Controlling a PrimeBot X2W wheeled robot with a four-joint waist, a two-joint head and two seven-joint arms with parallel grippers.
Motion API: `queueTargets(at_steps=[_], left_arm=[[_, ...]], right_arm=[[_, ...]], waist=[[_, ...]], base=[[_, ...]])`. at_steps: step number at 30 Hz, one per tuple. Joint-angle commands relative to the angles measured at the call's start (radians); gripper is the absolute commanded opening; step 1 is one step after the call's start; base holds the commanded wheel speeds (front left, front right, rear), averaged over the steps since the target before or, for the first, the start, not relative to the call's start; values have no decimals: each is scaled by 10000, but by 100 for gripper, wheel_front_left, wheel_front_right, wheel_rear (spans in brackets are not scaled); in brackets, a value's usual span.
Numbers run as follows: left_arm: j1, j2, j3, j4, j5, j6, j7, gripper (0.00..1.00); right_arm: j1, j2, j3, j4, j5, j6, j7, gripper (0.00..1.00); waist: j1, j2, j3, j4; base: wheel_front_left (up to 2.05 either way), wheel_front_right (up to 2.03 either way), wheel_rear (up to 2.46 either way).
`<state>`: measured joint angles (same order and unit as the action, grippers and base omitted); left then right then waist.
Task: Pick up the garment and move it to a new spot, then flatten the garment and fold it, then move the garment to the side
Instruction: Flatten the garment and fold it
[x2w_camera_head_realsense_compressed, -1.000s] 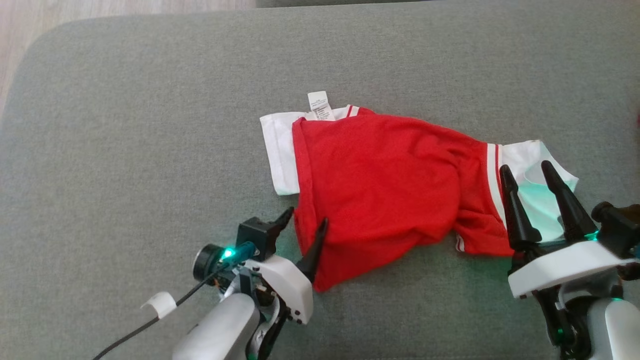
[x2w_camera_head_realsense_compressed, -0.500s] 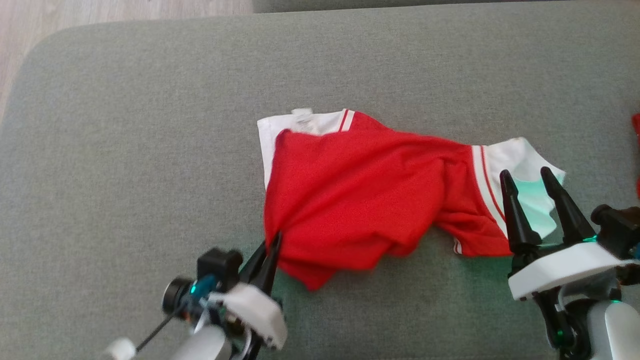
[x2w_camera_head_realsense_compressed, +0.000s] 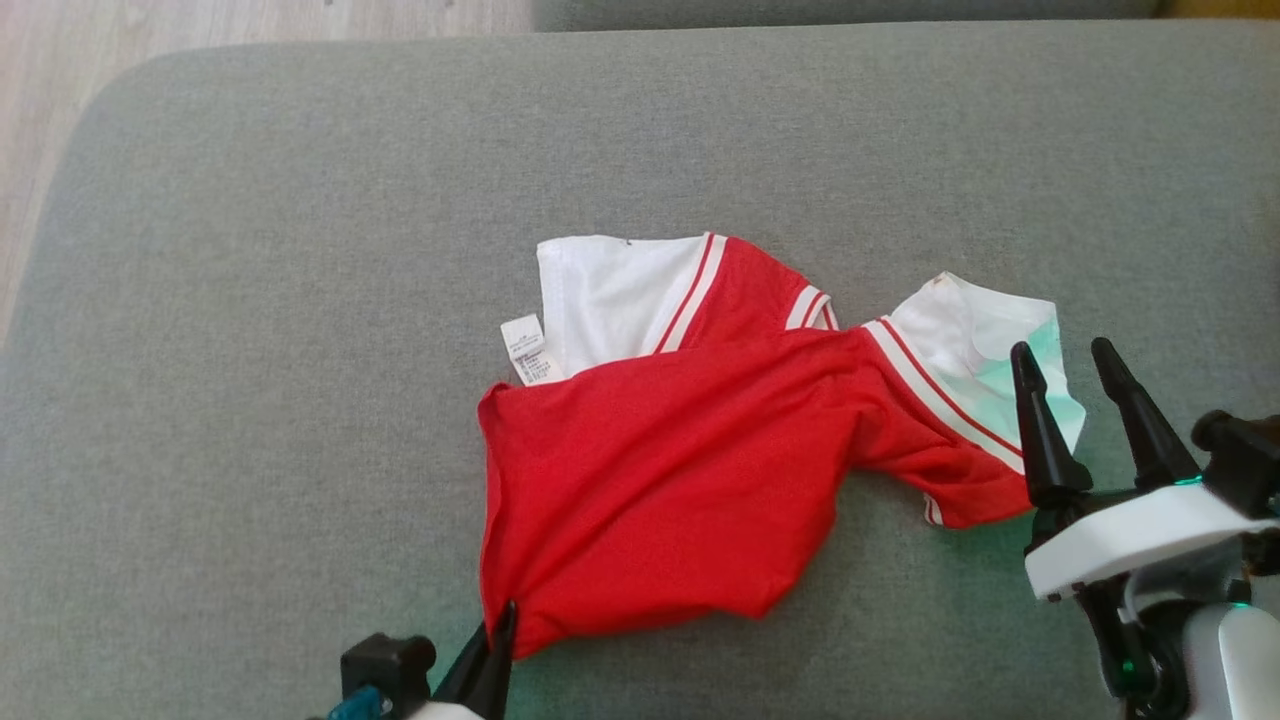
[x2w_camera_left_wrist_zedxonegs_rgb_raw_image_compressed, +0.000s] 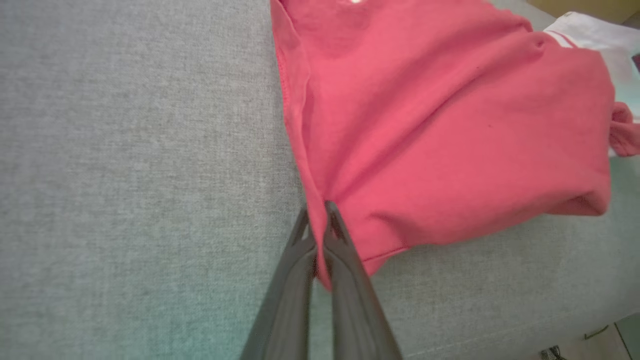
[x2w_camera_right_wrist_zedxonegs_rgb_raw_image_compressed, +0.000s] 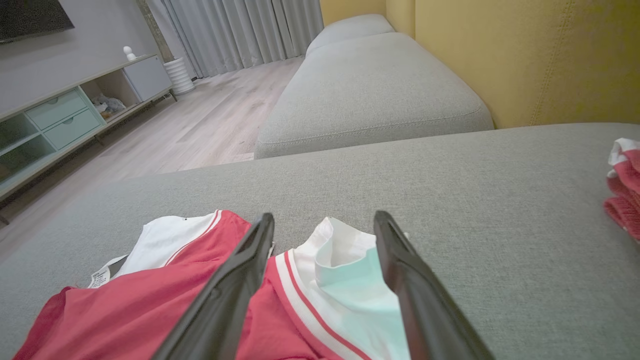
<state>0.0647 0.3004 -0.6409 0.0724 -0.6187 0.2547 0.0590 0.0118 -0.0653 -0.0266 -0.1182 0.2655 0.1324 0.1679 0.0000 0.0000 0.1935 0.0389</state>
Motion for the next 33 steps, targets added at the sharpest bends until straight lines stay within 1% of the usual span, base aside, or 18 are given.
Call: queueTargets(at_steps=[1, 2, 6, 9, 10, 11, 12, 14, 19, 23, 28, 33], left_arm=[[-191, 62, 350, -249, -129, -48, -168, 42], [-201, 16, 329, -194, -123, -81, -254, 100], [-436, -109, 449, -144, 156, -94, -1070, 100], [-728, -42, 695, -256, 509, -50, -1915, 100], [-728, -42, 695, -256, 509, -50, -1915, 100], [-833, 14, 820, -291, 622, 0, -2172, 100], [-1089, 199, 1079, -380, 896, 139, -2541, 100], [-1400, 467, 1382, -469, 1208, 321, -2752, 100], [-1987, 1253, 2157, -550, 1619, 618, -2919, 100], [-2150, 1731, 2606, -641, 1488, 605, -2817, 100], [-2083, 1890, 2798, -775, 1237, 676, -2480, 100], [-2015, 1869, 2817, -766, 1118, 704, -2426, 100]], right_arm=[[-121, -18, 165, -374, -16, -17, 16, 100], [-119, -24, 169, -385, -27, -17, 36, 100], [-126, -55, 158, -525, -82, -17, 125, 100], [-118, -72, 115, -680, -136, -17, 220, 100], [-118, -72, 115, -680, -136, -17, 220, 100], [-117, -78, 106, -734, -153, -17, 255, 100], [-114, -95, 65, -844, -202, -17, 316, 100], [-106, -109, 10, -958, -249, -17, 383, 100], [-69, -153, -42, -1245, -382, -17, 549, 100], [-111, -223, -75, -1495, -473, -17, 644, 100], [-135, -251, -123, -1671, -514, -17, 724, 100], [-129, -228, -108, -1734, -479, -17, 783, 100]], waist=[[0, 0, -33, 20], [0, 0, -63, 25], [0, 0, -168, 31], [0, 0, -242, 36], [0, 0, -242, 36], [0, 0, -263, 37], [0, 0, -306, 57], [0, 0, -334, 91], [0, 0, -404, 128], [0, 0, -382, 102], [0, 0, -333, 80], [0, 0, -279, 54]], base=[[0, 0, 0], [0, 0, 0], [0, 0, 0], [0, 0, 0], [0, 0, 0], [0, 0, 0], [0, 0, 0], [0, 0, 0], [0, 0, 0], [0, 0, 0], [0, 0, 0], [0, 0, 0]])
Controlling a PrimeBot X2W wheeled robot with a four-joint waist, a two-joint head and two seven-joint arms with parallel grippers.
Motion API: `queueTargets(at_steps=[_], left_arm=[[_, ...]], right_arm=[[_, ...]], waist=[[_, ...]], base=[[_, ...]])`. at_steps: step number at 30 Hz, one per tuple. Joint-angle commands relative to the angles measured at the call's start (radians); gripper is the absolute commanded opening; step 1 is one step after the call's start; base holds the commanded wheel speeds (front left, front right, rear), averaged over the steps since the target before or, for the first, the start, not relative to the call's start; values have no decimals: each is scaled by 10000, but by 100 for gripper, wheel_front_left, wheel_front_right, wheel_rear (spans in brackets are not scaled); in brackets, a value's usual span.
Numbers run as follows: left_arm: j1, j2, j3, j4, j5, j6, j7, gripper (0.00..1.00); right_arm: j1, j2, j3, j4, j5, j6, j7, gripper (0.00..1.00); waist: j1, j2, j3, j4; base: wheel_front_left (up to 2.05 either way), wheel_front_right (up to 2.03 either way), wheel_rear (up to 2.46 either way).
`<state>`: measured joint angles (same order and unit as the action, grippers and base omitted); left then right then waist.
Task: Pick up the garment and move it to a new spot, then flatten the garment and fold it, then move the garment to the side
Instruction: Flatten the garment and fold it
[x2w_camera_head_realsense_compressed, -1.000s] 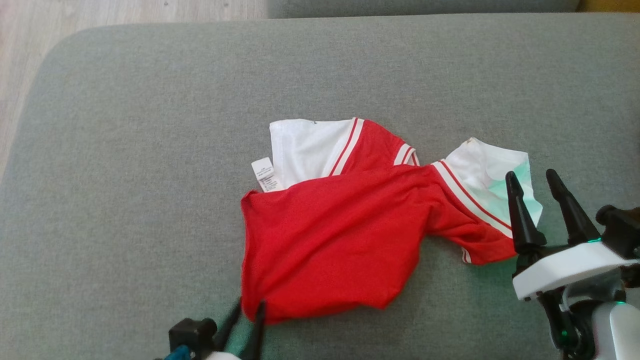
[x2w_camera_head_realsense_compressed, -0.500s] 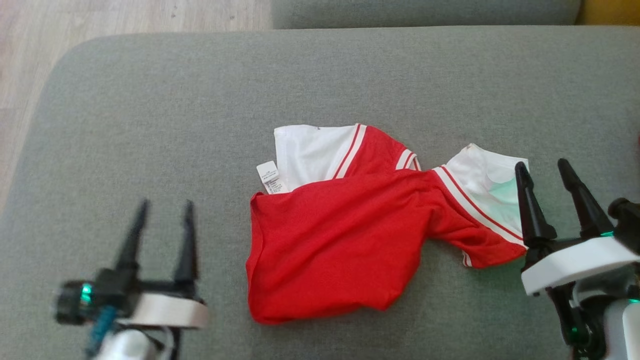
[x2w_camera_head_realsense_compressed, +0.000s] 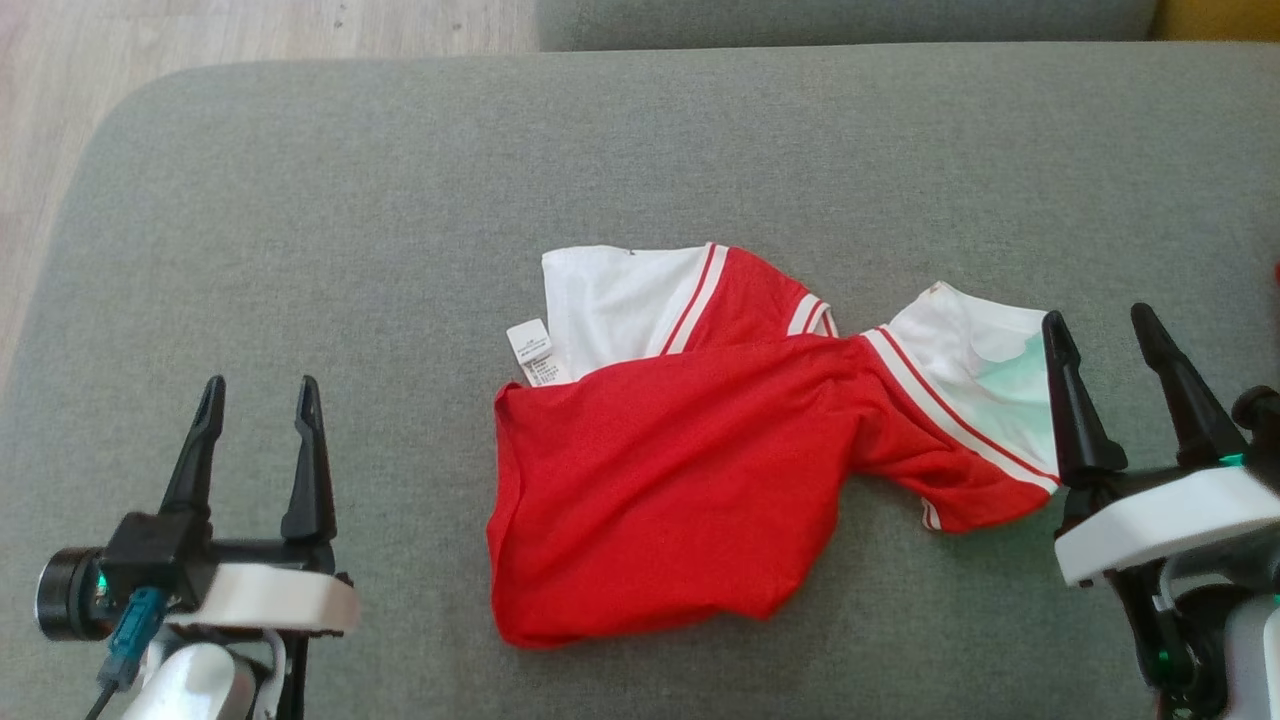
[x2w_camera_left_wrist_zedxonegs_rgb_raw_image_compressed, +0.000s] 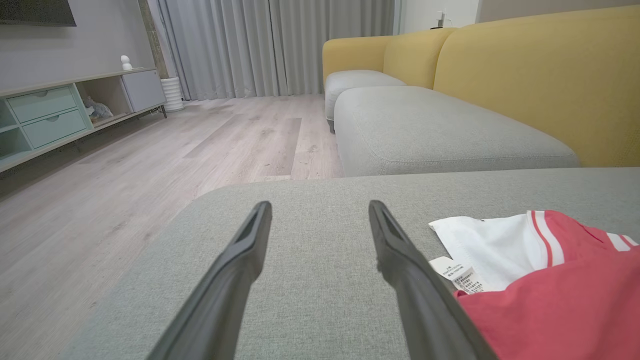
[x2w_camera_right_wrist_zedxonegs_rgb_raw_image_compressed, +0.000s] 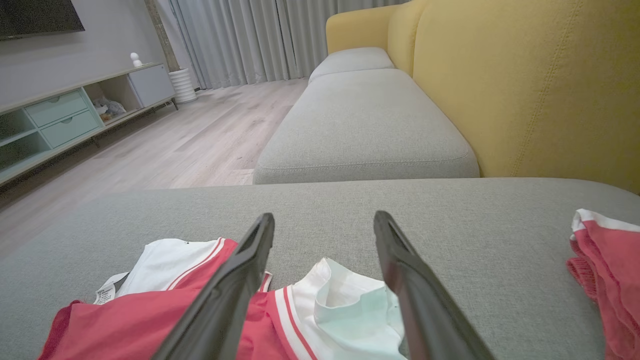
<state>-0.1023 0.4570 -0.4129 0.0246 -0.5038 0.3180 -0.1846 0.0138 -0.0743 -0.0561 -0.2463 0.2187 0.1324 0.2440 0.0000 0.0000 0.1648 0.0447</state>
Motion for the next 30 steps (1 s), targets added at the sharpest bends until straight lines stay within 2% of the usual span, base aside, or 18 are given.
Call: queueTargets(at_steps=[1, 8, 11, 15, 20, 26, 30], left_arm=[[-336, 293, 535, -292, -40, 84, 8, 100], [-375, 354, 560, -319, -82, 108, 42, 100], [-682, 319, 349, -308, -62, -73, 242, 100], [-1608, -137, -361, 5, -283, -847, 855, 100], [-2632, -920, -1329, 1287, -757, -1896, 1938, 100], [-3058, -1357, -1809, 2747, -1134, -2397, 2808, 100], [-3342, -1533, -1925, 3564, -1225, -2714, 2779, 100]], right_arm=[[-152, -132, 196, -459, -8, -17, 25, 100], [-193, -101, 217, -494, 12, -17, 50, 100], [-212, -87, 214, -518, 71, -17, 44, 100], [-274, -97, 252, -522, 97, -17, 68, 100], [-396, -125, 384, -444, 161, -17, 64, 100], [-477, -155, 450, -298, 239, -17, 34, 100], [-485, -159, 395, -159, 289, -17, 51, 100]], waist=[[0, 0, 18, -8], [0, 0, 126, 2], [0, 0, 245, 28], [0, 0, 480, 70], [0, 0, 732, 17], [0, 0, 895, -121], [0, 0, 972, -221]], base=[[0, 0, 0], [0, 0, 0], [0, 0, 0], [0, 0, 0], [0, 0, 0], [0, 0, 0], [0, 0, 0]])
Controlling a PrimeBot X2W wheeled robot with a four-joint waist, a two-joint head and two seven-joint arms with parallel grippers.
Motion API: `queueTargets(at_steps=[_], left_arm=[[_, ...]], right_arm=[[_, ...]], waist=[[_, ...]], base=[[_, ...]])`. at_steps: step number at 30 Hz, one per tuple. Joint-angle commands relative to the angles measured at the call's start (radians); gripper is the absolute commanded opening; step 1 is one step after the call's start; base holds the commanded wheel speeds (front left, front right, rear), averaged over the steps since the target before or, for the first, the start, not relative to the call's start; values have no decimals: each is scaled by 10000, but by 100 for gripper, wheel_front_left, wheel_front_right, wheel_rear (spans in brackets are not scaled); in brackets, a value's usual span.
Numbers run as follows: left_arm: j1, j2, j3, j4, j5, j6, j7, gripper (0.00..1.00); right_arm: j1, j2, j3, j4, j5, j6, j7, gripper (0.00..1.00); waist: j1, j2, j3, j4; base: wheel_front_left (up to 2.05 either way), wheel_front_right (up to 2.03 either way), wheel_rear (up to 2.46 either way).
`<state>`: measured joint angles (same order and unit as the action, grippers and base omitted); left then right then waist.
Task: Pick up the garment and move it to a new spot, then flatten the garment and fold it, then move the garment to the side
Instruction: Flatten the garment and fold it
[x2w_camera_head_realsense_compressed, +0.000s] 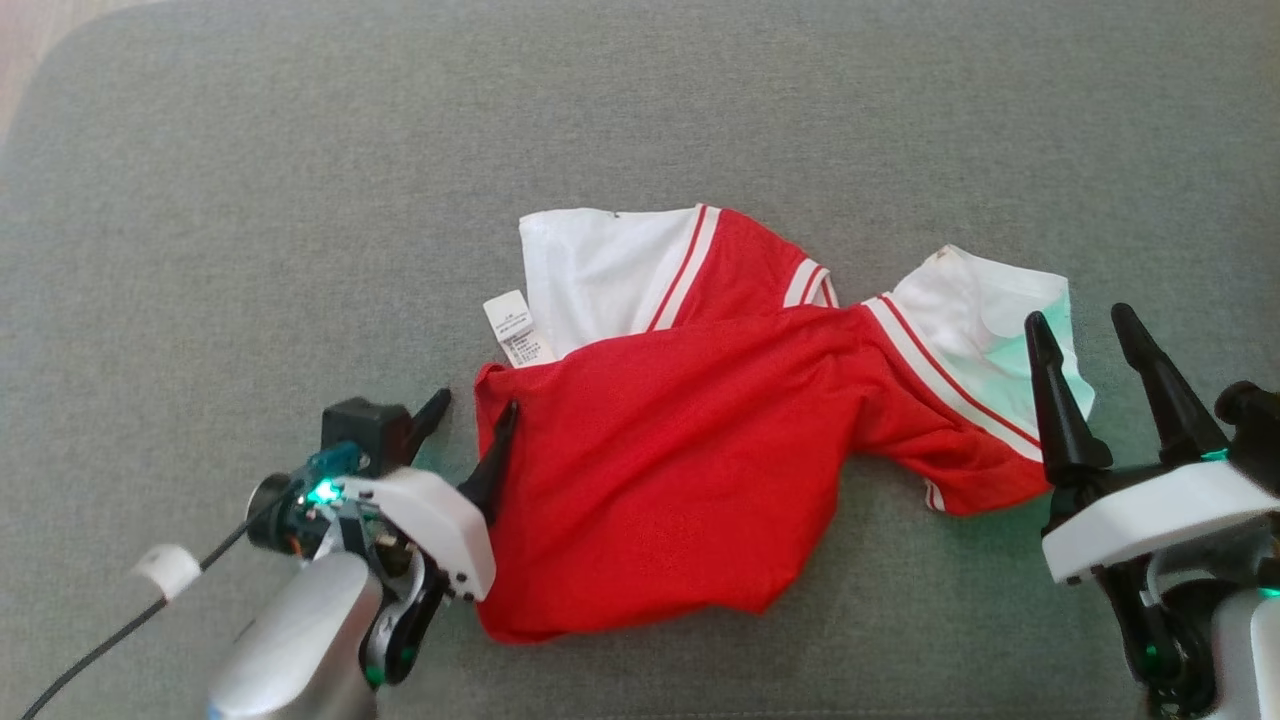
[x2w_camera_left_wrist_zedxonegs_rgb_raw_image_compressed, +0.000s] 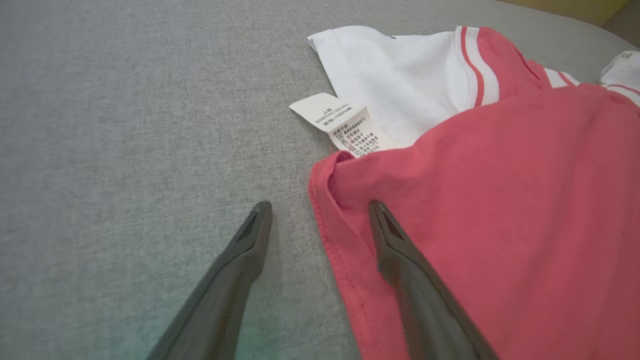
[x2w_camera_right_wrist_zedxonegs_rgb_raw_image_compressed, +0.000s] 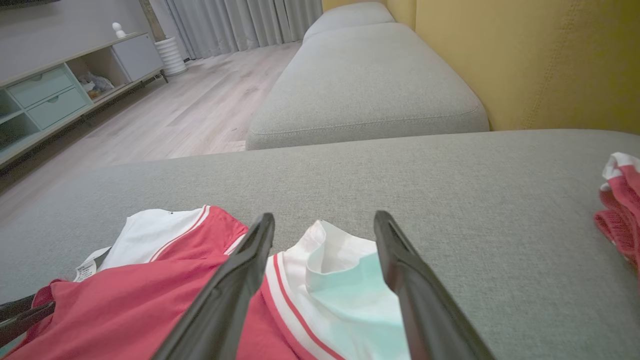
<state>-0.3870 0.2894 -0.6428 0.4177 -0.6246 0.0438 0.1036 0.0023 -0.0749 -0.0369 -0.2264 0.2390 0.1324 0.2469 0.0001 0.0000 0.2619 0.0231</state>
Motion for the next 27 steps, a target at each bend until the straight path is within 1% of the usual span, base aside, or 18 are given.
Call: queueTargets(at_steps=[1, 6, 7, 8, 9, 14, 18, 23, 27], left_arm=[[-554, 102, 346, -189, -33, -34, -109, 100], [-855, -83, 175, 595, -109, -269, 103, 100], [-908, -114, 100, 735, -130, -361, 224, 88], [-948, -139, 33, 872, -160, -444, 358, 19], [-981, -160, -9, 979, -184, -490, 450, 0], [-1093, -207, -98, 1239, -172, -544, 458, 0], [-1136, -241, -118, 1351, -179, -560, 355, 0], [-1246, -282, -133, 1405, -148, -536, 188, 0], [-1356, -322, -139, 1419, -135, -532, 63, 0]], right_arm=[[-365, -154, 183, -318, 93, -17, 37, 100], [-345, -164, 66, -53, 144, -17, 149, 100], [-328, -174, 25, 27, 130, -17, 218, 100], [-305, -173, -2, 97, 135, -17, 306, 100], [-276, -183, -28, 156, 125, -17, 382, 100], [42, -289, -224, 675, -64, -17, 981, 100], [-60, -459, -229, 1144, -173, -17, 1048, 100], [-812, -795, -69, 1976, -197, -17, 911, 100], [-1674, -1148, 226, 2994, -106, -17, 845, 100]], waist=[[-1, 0, 11, -29], [-1, 0, 72, -117], [-1, 0, 81, -129], [-1, 0, 84, -145], [-1, 0, 87, -160], [-1, 0, 95, -153], [-1, 0, 111, -103], [-1, 0, 228, -16], [-1, 0, 378, 93]], base=[[0, 0, 0], [0, 0, 0], [0, 0, 0], [0, 0, 0], [0, 0, 0], [0, 0, 0], [0, 0, 0], [0, 0, 0], [0, 0, 0]])
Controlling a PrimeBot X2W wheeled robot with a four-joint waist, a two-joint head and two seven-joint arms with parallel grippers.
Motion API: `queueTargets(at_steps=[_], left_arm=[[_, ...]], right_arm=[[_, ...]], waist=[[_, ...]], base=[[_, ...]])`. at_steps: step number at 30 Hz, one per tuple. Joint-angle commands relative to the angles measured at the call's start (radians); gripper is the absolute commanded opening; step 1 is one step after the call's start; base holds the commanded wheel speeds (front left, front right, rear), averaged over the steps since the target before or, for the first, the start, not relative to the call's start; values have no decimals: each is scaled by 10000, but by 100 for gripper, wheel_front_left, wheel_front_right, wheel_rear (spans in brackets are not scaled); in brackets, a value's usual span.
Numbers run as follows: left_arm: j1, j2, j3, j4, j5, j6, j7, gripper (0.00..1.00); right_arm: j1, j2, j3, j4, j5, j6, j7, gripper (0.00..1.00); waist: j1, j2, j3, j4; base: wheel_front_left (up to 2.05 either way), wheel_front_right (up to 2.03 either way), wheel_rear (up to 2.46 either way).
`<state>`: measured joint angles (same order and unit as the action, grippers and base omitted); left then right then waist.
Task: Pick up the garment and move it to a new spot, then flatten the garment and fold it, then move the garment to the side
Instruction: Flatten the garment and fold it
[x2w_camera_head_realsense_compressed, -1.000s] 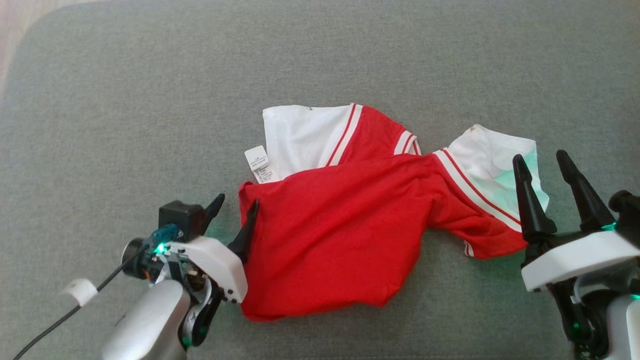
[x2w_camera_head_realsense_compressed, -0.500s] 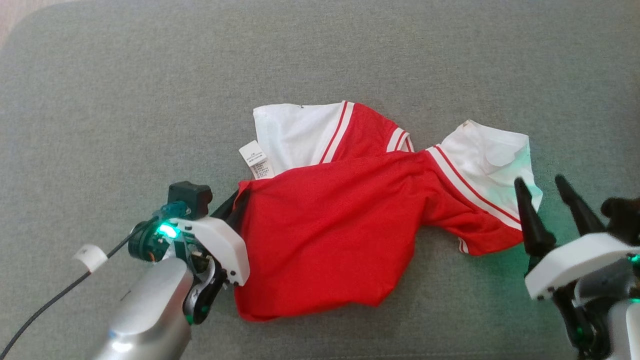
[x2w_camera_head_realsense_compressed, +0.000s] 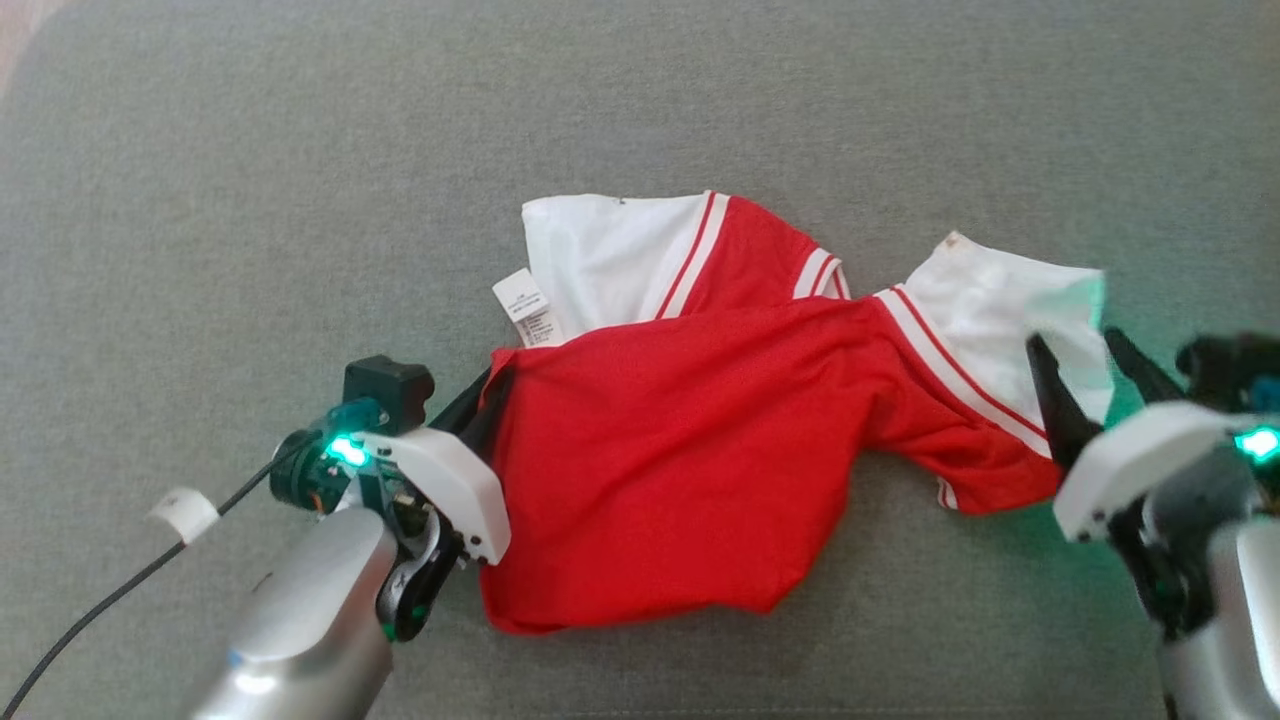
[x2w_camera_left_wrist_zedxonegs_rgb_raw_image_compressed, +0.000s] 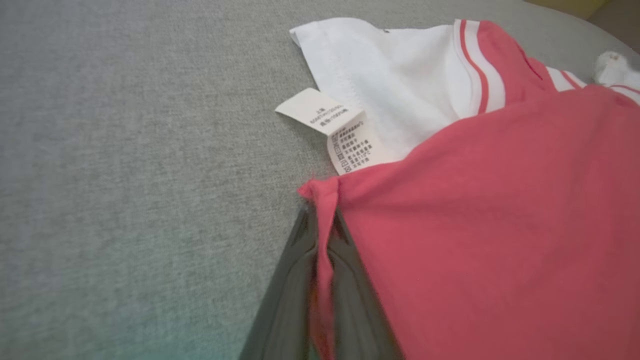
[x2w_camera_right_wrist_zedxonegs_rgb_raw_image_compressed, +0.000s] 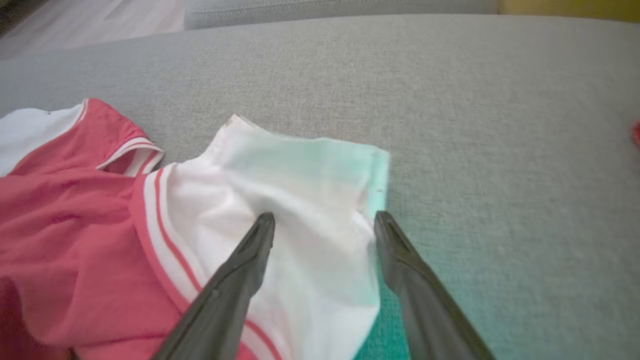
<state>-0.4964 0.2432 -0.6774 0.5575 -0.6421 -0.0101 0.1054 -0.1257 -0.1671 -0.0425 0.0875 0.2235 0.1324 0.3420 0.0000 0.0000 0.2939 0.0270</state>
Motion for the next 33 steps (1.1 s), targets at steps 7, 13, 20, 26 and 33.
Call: queueTargets(at_steps=[7, 13, 20, 26, 33], left_arm=[[-346, 84, 184, 86, 51, 17, -190, 0], [-318, 69, 192, 149, 24, 45, -360, 0], [-237, 219, 306, 102, 21, 211, -719, 0], [-199, 528, 741, -585, 232, 700, -1892, 0], [-26, 1208, 1343, -2830, 682, 1539, -2979, 0]], right_arm=[[-1455, -683, 484, 1976, 88, -17, 346, 100], [-1697, -637, 31, 2869, 151, -17, 603, 100], [-1708, -585, -8, 3544, 460, -17, 1819, 0], [-1765, -664, -365, 2587, 564, -17, 472, 0], [-1647, -827, -672, 272, 517, -17, -1139, 0]], waist=[[0, 0, 247, 299], [0, 0, 248, 410], [0, 0, 147, 340], [0, 0, -114, 288], [0, 0, -705, 271]], base=[[0, 0, 0], [0, 0, 0], [0, 0, 0], [0, 0, 0], [0, 0, 0]])
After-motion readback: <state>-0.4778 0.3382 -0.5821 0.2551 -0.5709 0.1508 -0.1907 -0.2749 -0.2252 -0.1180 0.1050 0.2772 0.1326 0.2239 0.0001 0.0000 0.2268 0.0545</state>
